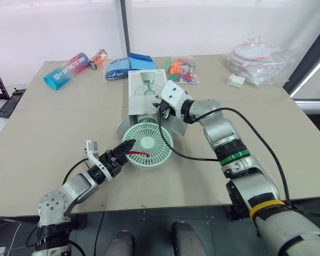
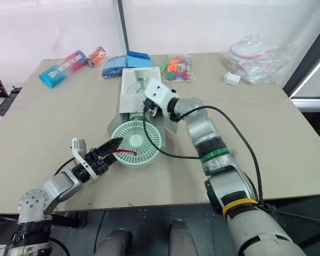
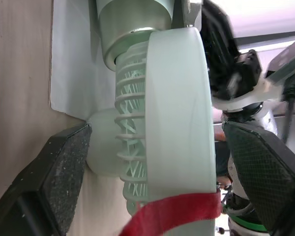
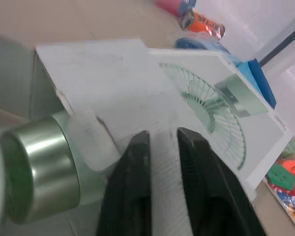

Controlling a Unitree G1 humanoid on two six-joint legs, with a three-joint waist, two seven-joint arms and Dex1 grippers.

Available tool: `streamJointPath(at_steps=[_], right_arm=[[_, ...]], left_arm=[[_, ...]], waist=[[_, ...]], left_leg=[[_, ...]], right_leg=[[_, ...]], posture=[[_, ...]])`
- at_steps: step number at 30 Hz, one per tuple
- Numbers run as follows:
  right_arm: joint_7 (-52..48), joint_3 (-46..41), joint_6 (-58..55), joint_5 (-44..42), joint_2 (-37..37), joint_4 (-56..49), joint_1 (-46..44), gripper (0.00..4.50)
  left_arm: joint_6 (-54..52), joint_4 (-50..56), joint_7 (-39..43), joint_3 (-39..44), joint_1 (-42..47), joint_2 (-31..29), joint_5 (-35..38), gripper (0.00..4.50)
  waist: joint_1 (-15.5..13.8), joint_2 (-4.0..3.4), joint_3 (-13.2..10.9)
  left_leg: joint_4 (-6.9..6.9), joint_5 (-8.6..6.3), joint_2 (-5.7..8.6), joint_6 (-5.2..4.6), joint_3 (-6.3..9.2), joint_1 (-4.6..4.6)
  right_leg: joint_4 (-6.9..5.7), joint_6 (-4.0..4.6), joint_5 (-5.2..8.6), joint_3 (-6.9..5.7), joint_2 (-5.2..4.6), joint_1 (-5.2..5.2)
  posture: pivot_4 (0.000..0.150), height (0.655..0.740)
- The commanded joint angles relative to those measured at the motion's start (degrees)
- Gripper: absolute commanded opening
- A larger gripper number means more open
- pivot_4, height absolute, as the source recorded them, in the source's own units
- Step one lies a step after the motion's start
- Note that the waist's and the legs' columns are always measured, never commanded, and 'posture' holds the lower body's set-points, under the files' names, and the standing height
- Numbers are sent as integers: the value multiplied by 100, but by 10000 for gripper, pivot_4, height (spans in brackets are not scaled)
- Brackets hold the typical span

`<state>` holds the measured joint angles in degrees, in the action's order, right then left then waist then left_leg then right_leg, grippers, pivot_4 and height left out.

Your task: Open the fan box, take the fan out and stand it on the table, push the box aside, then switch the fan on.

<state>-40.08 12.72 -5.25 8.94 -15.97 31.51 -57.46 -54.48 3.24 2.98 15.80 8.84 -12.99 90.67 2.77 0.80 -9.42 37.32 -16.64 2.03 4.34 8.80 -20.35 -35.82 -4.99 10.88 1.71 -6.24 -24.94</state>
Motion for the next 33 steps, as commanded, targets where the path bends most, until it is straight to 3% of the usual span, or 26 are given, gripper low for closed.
streamJointPath(at_steps=[1,4,7,17,22,27,31,33], right_arm=[[-441,-453,-502,-664,-229,-1165,133,23758],[-724,-711,-947,-1145,-419,-1835,342,37829],[-1020,-1007,-1332,-1648,-653,-2367,605,44462],[-1934,-1598,-2040,-2973,-1636,-3761,1834,44462],[-2038,-1655,-2053,-3208,-1890,-3803,2189,44462],[-2185,-1588,-1866,-3178,-2033,-3364,2161,44462],[-2175,-1410,-1678,-2998,-2044,-3047,2136,44462],[-2171,-1361,-1603,-2947,-2050,-2976,2160,44462]], left_arm=[[-61,284,164,133,-107,-160,216,45000],[-96,377,243,211,-168,-293,387,45000],[-159,495,352,279,-274,-501,424,45000],[-414,1221,1646,574,-1241,-1925,-238,45000],[279,1698,2944,480,-1811,-2703,-1856,45000],[1671,1804,3909,307,-2257,-3291,-3854,45000],[3605,1441,4256,-103,-2420,-3457,-5887,45000],[4417,1188,4339,-223,-2383,-3396,-6548,45000]], waist=[[-2,0,0],[-4,0,0],[-6,0,0],[-5,-10,-7],[-9,-14,-10],[-16,-15,-11],[-22,-15,-11],[-21,-15,-11]], left_leg=[[0,0,0,-1,0,-2],[1,-1,0,-1,1,-2],[2,-1,0,-1,2,-2],[-2,-26,-4,-46,1,-3],[-2,-27,-4,-48,-8,-2],[-7,-27,-12,-49,-17,0],[-13,-28,-15,-50,-23,-2],[-15,-29,-21,-50,-30,-2]], right_leg=[[1,0,0,0,0,0],[0,0,0,-1,0,0],[0,0,0,-1,0,1],[-1,1,7,-1,3,-2],[1,0,11,3,2,1],[8,6,14,2,5,-1],[23,4,13,2,5,1],[26,5,12,2,5,-1]], posture=[[1500,7400],[1500,7400],[1500,7400],[1500,7400],[1500,7400],[1500,7400],[1500,7400],[1500,7400]])
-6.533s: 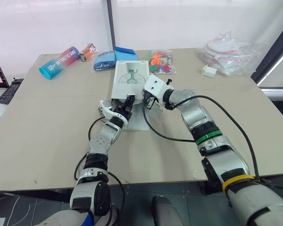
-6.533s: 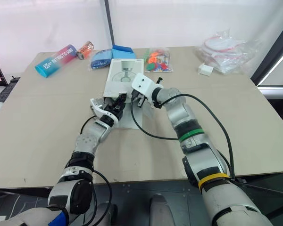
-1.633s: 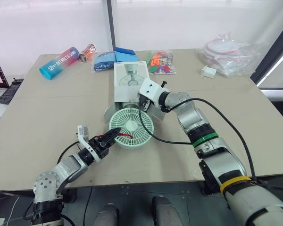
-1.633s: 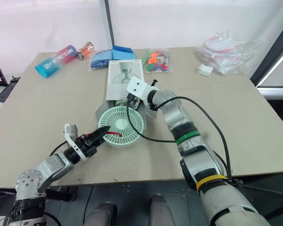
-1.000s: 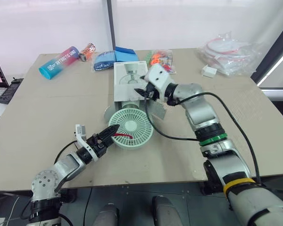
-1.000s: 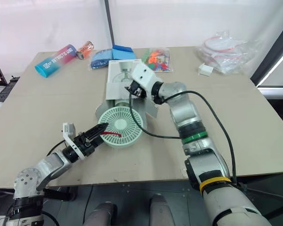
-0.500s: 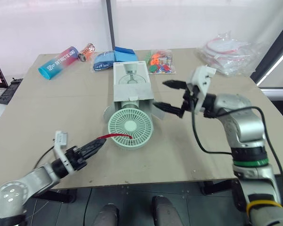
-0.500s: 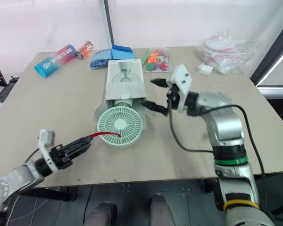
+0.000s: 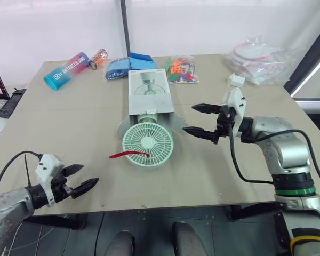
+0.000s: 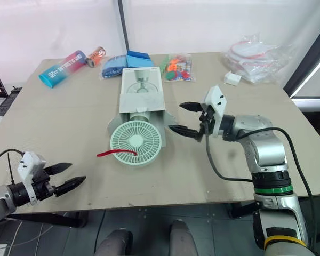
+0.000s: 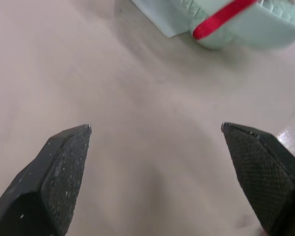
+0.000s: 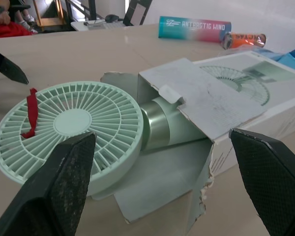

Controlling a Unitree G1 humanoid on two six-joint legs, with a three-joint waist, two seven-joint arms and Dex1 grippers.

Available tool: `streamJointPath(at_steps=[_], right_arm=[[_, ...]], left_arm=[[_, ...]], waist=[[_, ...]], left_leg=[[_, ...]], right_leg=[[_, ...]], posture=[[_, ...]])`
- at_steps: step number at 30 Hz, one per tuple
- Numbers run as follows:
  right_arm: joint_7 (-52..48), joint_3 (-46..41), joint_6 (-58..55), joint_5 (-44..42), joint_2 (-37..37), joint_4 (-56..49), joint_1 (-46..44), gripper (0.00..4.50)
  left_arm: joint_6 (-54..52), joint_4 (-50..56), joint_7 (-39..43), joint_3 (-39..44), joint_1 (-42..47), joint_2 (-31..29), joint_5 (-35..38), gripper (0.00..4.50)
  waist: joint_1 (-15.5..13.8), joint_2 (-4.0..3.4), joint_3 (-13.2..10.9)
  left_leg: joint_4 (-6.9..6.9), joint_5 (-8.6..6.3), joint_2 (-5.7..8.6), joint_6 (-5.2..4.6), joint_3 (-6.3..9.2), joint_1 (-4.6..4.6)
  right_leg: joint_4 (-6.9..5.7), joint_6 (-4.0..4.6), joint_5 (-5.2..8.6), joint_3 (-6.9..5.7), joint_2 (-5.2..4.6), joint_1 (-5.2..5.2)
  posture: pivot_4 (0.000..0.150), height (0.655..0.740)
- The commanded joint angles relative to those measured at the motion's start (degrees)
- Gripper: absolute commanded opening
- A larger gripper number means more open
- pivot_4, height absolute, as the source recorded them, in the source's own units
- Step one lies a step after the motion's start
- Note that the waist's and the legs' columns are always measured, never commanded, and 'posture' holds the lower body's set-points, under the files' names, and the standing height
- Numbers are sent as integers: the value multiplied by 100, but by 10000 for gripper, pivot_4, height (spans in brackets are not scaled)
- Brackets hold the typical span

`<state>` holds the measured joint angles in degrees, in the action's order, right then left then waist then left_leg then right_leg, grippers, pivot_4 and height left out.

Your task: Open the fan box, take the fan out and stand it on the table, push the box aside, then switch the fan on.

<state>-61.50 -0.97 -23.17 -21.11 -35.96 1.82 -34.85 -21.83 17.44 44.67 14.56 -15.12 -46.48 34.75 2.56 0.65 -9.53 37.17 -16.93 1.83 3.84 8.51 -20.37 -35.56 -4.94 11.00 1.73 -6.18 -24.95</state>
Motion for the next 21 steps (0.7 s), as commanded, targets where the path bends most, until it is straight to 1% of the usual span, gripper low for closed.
streamJointPath(at_steps=[1,7,8,14,17,20,21], right_arm=[[-28,16,214,64,-54,17,-97,44462],[-8,58,221,117,-110,-9,-21,44462],[-4,61,220,120,-112,-19,-16,44462],[63,118,224,183,-119,-60,-8,44462],[111,108,188,216,-129,-52,-39,44462],[124,87,156,221,-170,-130,-27,44462],[127,68,128,198,-183,-168,-15,44462]], left_arm=[[1368,-326,183,-120,44,3,-1122,45000],[3450,-1254,116,-317,465,56,-2486,45000],[3697,-1409,96,-342,541,68,-2616,45000],[5355,-2404,-436,-601,1284,24,-3781,45000],[6235,-2972,-1061,-715,1730,-25,-4600,45000],[6889,-3483,-2207,-804,2211,-103,-5845,45000],[7009,-3610,-2370,-838,2326,-52,-5925,45000]], waist=[[-1,1,-1],[-4,1,-1],[-4,1,-1],[-3,1,-1],[-1,1,-1],[-2,1,-1],[-1,1,-1]], left_leg=[[-4,0,-7,0,-11,0],[-3,0,-14,-1,-17,0],[-3,0,-15,-1,-18,1],[-2,-1,-26,-2,-24,1],[-1,-1,-31,-2,-29,3],[0,-1,-34,-1,-30,4],[0,-1,-34,-1,-29,4]], right_leg=[[2,3,-2,0,0,-3],[4,2,-7,-2,2,-3],[6,2,-9,-2,2,-2],[9,6,-19,-5,9,-3],[10,9,-23,-5,12,-4],[11,9,-28,-5,16,-5],[11,8,-30,-5,16,-4]], posture=[[1500,7400],[1500,7400],[1500,7400],[1500,7400],[1500,7400],[1500,7400],[1500,7400]])
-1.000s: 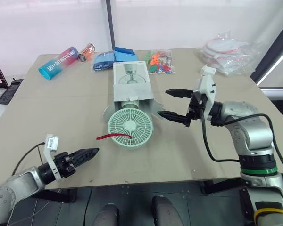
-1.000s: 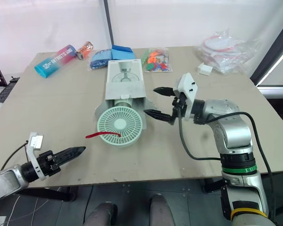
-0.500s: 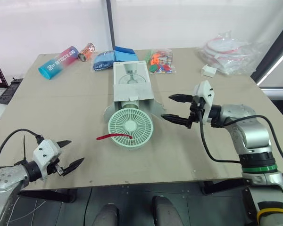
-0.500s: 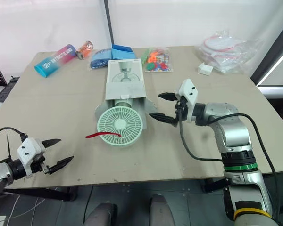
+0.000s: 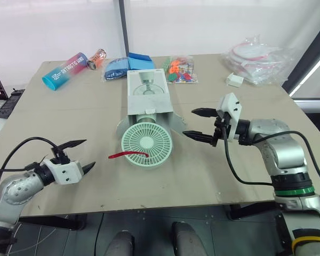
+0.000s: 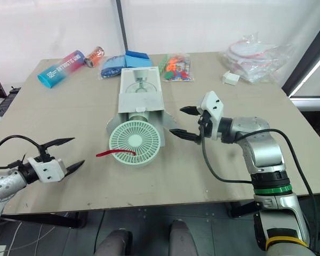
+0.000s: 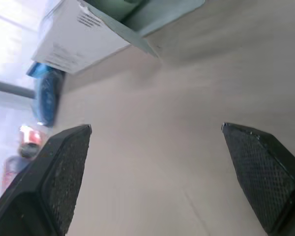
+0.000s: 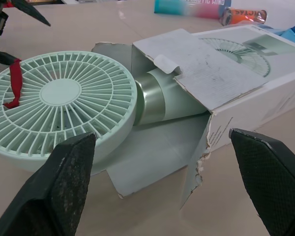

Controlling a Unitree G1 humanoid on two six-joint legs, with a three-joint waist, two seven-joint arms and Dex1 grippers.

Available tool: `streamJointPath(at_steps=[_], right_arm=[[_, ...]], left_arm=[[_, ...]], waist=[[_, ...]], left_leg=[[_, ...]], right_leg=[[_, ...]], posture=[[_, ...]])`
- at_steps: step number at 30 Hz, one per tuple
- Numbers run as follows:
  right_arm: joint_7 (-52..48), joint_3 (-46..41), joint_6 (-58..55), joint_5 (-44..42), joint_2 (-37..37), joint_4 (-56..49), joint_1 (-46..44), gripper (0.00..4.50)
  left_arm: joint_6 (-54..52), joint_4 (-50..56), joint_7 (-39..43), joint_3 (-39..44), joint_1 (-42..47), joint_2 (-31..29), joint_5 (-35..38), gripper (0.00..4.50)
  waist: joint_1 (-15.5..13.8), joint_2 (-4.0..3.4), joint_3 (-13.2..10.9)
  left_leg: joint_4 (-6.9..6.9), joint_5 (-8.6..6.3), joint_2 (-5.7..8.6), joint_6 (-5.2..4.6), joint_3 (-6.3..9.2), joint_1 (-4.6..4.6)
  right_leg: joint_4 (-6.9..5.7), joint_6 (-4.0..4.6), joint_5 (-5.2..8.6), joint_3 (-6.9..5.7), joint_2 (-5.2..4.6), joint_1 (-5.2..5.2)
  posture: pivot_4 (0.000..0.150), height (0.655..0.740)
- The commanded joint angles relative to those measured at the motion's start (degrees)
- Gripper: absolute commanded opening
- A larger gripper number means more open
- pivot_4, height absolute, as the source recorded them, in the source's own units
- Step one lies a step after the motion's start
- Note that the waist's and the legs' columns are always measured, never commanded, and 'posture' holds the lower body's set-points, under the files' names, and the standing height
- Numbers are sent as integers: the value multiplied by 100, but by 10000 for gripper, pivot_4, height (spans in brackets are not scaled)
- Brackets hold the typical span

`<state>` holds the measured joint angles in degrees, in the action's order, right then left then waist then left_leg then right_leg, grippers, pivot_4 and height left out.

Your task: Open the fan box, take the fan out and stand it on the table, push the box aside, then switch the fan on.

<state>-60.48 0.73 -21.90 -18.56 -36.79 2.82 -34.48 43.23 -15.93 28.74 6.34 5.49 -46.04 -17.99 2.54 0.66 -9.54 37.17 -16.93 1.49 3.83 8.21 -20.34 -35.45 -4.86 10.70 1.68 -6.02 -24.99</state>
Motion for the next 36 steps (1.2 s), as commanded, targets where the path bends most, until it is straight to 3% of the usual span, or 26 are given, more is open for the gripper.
streamJointPath(at_steps=[1,12,24,36], right_arm=[[47,-118,-10,-59,-109,-302,-34,44462],[94,-303,-14,-194,-298,-782,555,44462],[-27,-254,167,-243,-466,-1015,933,44462],[101,-204,188,-220,-453,-1083,996,44462]], left_arm=[[545,-387,-1024,-92,400,-64,-891,45000],[1532,-1082,-3121,-1089,1438,-299,-2936,45000],[1723,-1325,-5811,-2066,1960,-736,-4719,45000],[1386,-1797,-6789,-3192,2840,-400,-5281,45000]], waist=[[1,0,0],[-2,0,0],[1,1,1],[3,3,2]], left_leg=[[0,0,0,0,0,0],[5,0,0,0,0,-2],[9,0,-1,-1,-1,-1],[13,0,0,-1,-1,-2]], right_leg=[[0,0,-1,0,1,0],[-1,-6,-11,0,1,2],[-2,-9,-13,0,3,5],[-4,-11,-13,0,4,8]], posture=[[1500,7400],[1500,7400],[1500,7400],[1500,7400]])
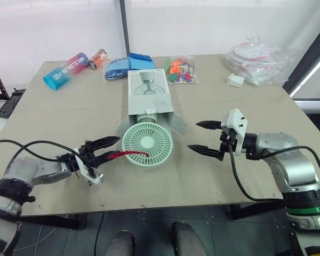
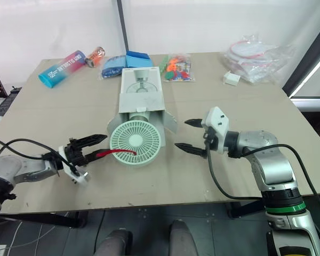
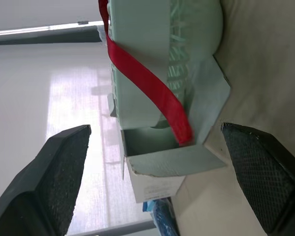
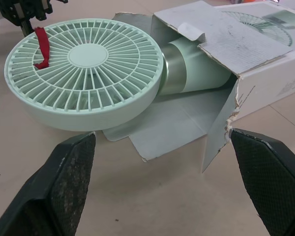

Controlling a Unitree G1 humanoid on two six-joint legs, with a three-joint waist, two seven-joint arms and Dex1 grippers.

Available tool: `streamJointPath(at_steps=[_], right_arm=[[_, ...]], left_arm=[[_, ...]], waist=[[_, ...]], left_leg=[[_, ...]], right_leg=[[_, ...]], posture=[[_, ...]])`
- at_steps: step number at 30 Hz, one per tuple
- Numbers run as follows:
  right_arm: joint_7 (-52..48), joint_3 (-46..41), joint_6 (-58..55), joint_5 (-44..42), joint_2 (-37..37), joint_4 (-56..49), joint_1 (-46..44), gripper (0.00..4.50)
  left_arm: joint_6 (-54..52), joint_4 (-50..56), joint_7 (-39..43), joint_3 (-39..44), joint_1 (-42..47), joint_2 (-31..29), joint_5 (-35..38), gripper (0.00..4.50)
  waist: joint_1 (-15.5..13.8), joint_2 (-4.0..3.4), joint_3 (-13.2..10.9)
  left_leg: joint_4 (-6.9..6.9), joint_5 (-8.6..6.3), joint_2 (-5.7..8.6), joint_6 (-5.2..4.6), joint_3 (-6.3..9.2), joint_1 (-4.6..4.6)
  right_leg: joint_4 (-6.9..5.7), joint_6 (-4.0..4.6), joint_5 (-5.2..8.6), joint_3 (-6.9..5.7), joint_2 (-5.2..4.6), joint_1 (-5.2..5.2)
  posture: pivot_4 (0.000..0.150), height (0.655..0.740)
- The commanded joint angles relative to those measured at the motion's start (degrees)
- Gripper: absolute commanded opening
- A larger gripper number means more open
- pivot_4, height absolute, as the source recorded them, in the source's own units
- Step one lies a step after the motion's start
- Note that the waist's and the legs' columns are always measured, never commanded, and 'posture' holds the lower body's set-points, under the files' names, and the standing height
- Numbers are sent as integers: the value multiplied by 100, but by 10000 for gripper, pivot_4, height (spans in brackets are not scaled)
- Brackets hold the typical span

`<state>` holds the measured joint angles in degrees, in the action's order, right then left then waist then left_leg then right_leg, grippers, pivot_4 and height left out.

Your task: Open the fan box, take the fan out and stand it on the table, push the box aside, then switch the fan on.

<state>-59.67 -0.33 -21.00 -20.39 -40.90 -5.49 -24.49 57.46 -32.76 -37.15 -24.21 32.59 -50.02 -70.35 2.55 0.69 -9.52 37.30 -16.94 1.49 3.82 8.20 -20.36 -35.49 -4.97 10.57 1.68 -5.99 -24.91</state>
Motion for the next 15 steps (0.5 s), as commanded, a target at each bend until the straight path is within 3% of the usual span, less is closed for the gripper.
streamJointPath(at_steps=[1,15], right_arm=[[42,-114,103,-28,-49,-257,14,44462],[205,-125,134,25,-50,-324,126,44462]], left_arm=[[-55,-109,-212,-193,180,37,-29,45000],[-321,-429,-532,-879,805,401,-133,45000]], waist=[[10,0,0],[1,2,1]], left_leg=[[0,0,0,0,0,0],[7,0,0,0,-1,-1]], right_leg=[[0,0,0,0,0,-1],[-6,-1,1,0,1,0]], posture=[[1500,7400],[1500,7400]])
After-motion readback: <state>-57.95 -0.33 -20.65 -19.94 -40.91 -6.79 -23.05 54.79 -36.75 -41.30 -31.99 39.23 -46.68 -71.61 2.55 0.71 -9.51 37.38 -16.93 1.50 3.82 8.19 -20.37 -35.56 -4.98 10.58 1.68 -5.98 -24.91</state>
